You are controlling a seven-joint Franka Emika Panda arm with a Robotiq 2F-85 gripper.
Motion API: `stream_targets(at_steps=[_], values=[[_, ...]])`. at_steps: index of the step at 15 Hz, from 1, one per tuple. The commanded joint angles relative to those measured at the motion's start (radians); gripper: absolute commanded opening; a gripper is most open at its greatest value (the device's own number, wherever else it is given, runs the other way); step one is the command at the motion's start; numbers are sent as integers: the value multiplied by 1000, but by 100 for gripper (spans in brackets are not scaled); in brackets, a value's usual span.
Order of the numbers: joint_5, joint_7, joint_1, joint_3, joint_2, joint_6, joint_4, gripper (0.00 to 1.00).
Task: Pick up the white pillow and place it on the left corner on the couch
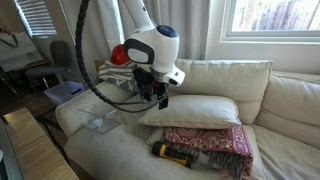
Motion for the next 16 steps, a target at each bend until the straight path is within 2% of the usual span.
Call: stream_targets(at_steps=[1,4,6,12,16], values=[[4,11,-86,56,143,-22,134,100],[3,-2,-136,88,228,-40,214,100],[47,-9,-172,123,287,6,277,100],[97,-1,-215,156,415,88,424,100],[153,-12,-211,166,488,135,507,100]])
